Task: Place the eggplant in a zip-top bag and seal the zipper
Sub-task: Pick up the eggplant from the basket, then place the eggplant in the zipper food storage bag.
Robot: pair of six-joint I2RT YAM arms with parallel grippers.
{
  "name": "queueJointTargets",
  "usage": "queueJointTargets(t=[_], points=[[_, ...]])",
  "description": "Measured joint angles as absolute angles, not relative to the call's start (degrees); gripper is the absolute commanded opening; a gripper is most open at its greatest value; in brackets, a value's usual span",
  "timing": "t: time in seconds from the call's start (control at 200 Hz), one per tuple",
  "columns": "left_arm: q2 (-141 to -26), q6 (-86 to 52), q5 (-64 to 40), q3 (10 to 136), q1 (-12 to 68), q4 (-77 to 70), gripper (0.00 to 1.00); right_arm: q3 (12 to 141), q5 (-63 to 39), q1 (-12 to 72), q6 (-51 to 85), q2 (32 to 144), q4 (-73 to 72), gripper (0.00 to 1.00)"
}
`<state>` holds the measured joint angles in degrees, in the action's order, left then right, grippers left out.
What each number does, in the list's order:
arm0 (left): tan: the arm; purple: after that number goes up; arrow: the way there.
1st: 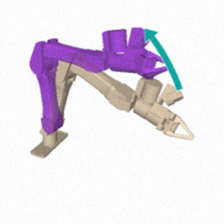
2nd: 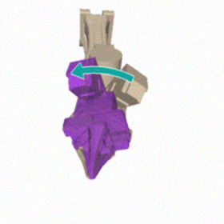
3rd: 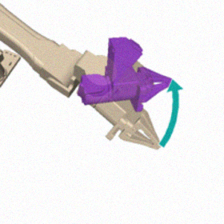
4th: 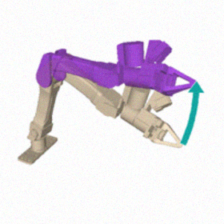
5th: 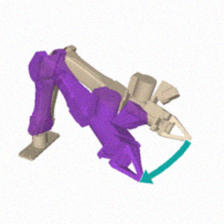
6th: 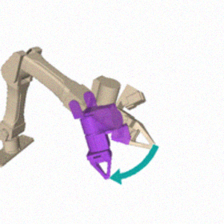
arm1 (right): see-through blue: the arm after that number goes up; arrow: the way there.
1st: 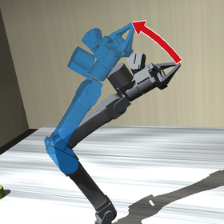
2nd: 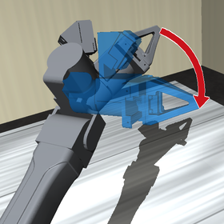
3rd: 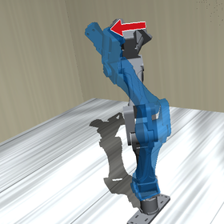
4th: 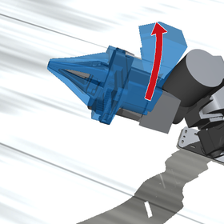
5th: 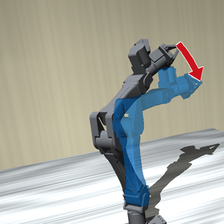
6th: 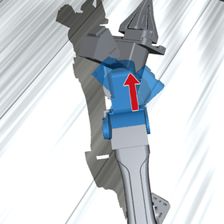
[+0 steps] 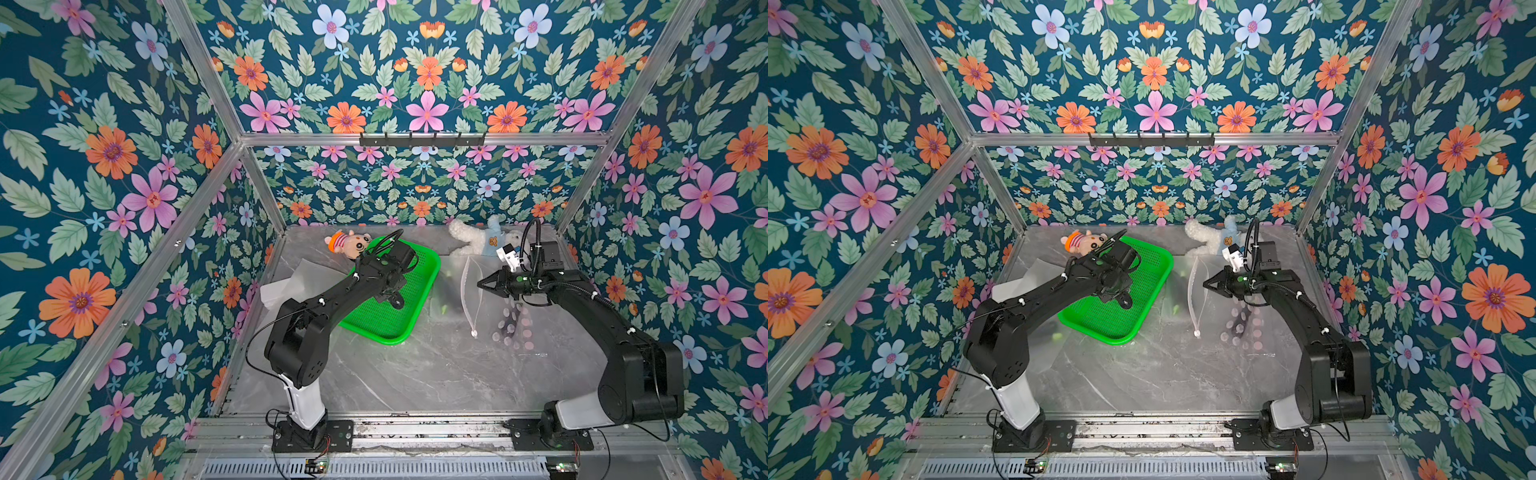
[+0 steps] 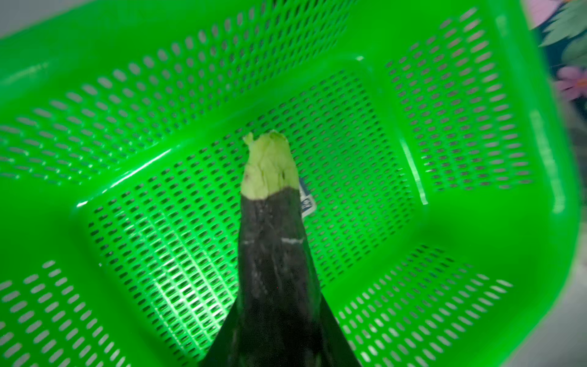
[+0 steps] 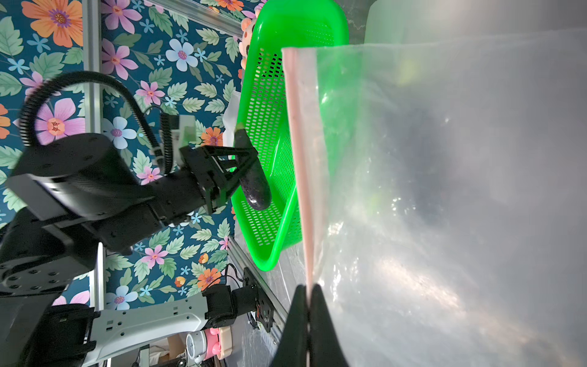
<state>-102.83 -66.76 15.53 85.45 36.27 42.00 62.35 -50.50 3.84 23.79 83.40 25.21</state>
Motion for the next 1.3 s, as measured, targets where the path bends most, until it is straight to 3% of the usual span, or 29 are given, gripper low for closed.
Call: queueJointTargets(t=[0.336,0.862,1.303], points=[[-101.0,-55.5,18.0,93.5,40.5,26.9,0.08,65.5,-50.6,3.9,25.3,84.6,27.0,0.0],[-102.8,-43.3,13.5,89.7,50.0,-0.4,0.09,68.2,-53.5,3.9,31.9,83.9,26.7,0.0],[-103.3,-38.8,8.9,82.2,53.3,-12.7,0.09,69.0,-56.9,2.8,39.4,82.9,20.9,0.0]])
